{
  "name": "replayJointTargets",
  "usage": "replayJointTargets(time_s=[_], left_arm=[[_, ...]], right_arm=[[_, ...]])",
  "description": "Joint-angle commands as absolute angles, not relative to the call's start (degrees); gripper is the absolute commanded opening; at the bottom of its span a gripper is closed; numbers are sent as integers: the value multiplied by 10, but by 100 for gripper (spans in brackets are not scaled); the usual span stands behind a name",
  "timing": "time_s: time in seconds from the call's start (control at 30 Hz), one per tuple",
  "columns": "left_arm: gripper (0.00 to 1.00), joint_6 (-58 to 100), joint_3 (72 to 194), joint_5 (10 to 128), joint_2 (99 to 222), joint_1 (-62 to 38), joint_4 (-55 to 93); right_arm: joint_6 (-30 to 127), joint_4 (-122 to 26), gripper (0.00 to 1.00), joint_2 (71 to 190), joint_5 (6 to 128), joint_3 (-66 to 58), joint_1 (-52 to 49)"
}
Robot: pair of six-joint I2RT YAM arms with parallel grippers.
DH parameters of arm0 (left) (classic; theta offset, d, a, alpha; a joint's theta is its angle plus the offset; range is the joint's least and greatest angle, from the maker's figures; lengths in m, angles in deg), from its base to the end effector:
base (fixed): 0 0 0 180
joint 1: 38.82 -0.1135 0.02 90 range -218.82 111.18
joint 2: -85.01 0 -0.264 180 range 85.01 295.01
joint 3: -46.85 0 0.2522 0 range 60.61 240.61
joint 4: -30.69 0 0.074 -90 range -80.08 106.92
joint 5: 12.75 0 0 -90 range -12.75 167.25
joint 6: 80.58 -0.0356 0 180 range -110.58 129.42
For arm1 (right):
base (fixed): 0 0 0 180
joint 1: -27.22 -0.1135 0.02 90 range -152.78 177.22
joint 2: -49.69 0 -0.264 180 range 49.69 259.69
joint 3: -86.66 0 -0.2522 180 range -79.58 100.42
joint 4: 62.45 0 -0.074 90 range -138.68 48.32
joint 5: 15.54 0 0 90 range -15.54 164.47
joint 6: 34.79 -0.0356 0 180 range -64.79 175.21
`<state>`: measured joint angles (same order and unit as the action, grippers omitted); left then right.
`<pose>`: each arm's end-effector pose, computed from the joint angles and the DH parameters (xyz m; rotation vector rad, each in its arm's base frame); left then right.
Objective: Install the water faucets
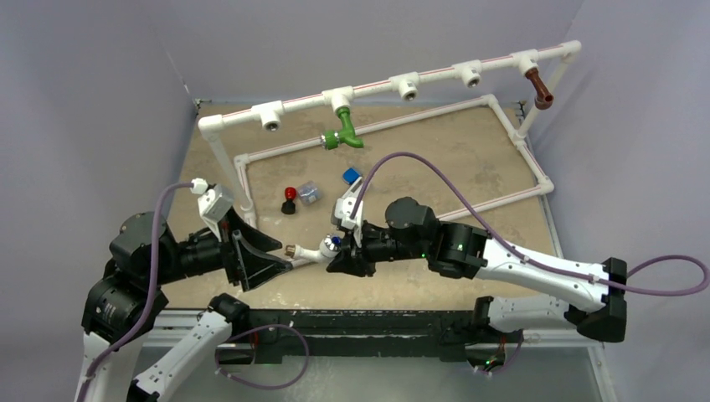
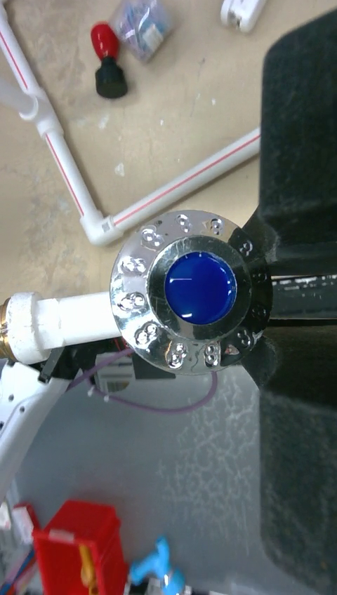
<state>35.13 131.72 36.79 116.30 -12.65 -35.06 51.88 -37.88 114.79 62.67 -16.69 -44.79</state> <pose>0.0284 -0.0397 0.4322 0.5537 1.8342 -1.2571 0.0740 0.2514 0.3789 -1.2214 1.5066 1.0973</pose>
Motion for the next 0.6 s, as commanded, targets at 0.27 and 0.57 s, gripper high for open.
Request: replayJointTargets(time_s=[0.27, 0.57], left_arm=[[63, 305, 1276, 381, 1165, -126, -355], [63, 297, 1245, 326, 1164, -125, -345]], right_arm=[[442, -363, 0, 1181, 423, -99, -407], [426, -320, 0, 1235, 427, -20, -398]])
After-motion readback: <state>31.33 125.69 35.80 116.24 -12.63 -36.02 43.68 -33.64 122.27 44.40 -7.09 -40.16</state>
